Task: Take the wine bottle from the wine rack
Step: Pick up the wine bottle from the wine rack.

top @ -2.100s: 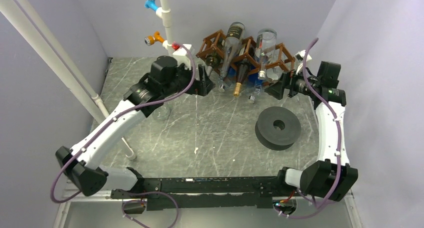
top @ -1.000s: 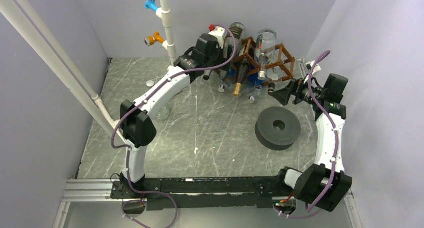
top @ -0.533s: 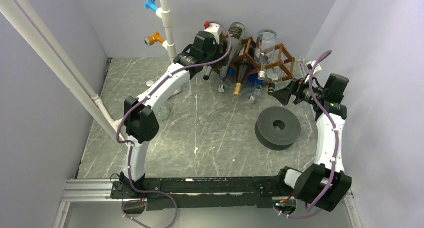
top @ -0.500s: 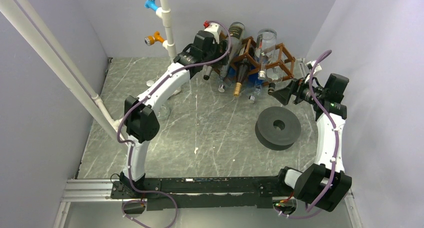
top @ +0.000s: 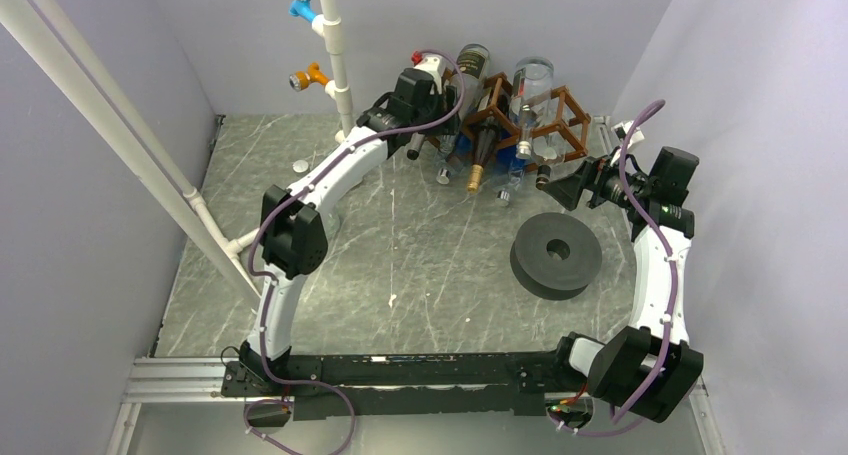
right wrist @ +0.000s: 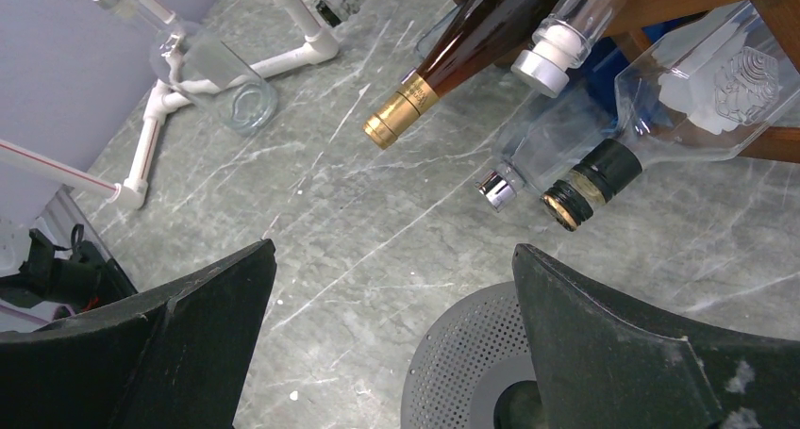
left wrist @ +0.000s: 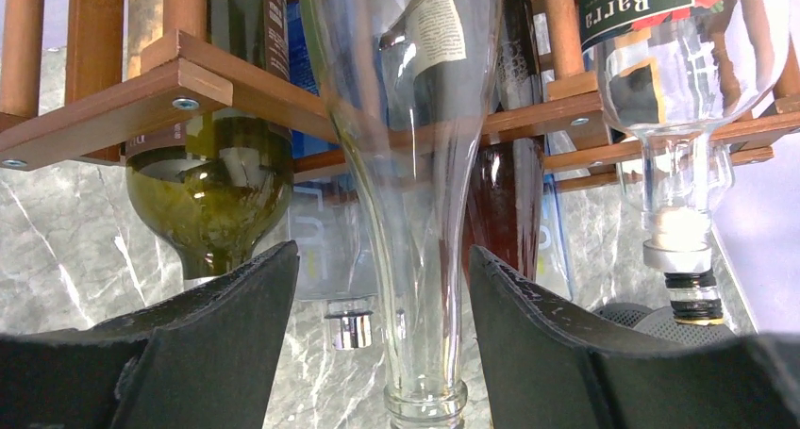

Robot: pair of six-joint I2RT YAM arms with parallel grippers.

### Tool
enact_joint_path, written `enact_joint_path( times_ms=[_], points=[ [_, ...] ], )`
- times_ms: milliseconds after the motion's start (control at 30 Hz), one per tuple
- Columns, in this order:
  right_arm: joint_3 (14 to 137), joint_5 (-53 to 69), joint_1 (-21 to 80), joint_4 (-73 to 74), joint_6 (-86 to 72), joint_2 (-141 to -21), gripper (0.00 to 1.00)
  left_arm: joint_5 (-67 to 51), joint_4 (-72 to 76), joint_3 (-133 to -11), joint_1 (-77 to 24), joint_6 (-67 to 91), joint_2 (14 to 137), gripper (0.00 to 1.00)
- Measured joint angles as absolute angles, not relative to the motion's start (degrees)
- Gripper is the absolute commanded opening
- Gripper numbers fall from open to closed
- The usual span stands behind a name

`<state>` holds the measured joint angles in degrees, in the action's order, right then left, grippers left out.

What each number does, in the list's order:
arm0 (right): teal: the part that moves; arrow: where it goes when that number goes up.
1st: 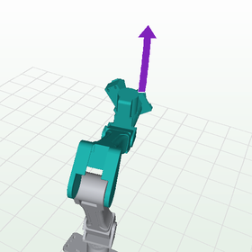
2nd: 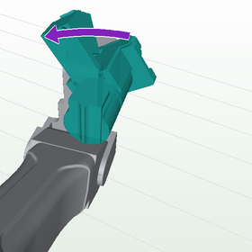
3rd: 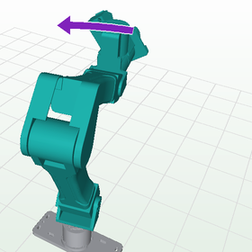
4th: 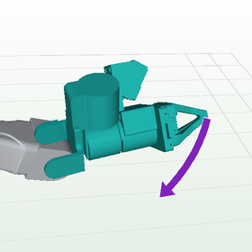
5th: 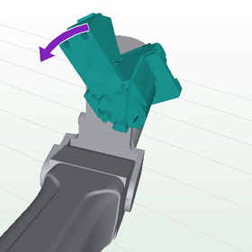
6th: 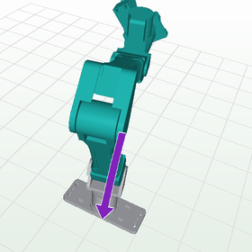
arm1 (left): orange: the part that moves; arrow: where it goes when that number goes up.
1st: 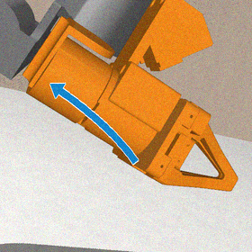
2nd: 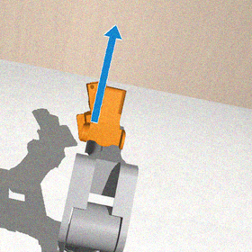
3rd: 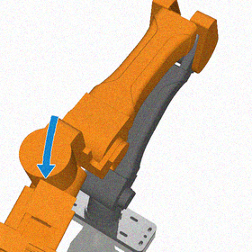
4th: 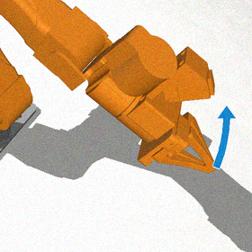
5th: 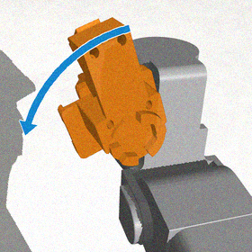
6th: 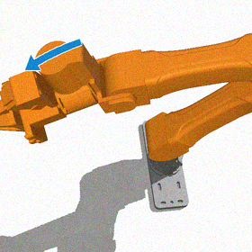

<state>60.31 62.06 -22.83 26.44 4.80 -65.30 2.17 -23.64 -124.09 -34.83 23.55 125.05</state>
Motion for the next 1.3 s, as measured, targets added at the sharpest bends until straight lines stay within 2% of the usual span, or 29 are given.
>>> enact_joint_path(
  times_ms=[333,667,1300],
  points=[
    [60.31,62.08,-22.87,26.44,4.43,-65.30,1.00,0.86,-23.16,-124.11,-34.85,24.97,125.73,0.65],
    [60.25,62.11,-23.16,26.41,4.29,-65.30,1.00,-1.54,-21.91,-124.53,-34.79,26.46,129.16,0.66],
    [60.23,62.08,-23.40,26.37,4.25,-65.30,1.00,-8.16,-16.93,-124.46,-32.69,31.51,130.26,0.62]
  ],
)
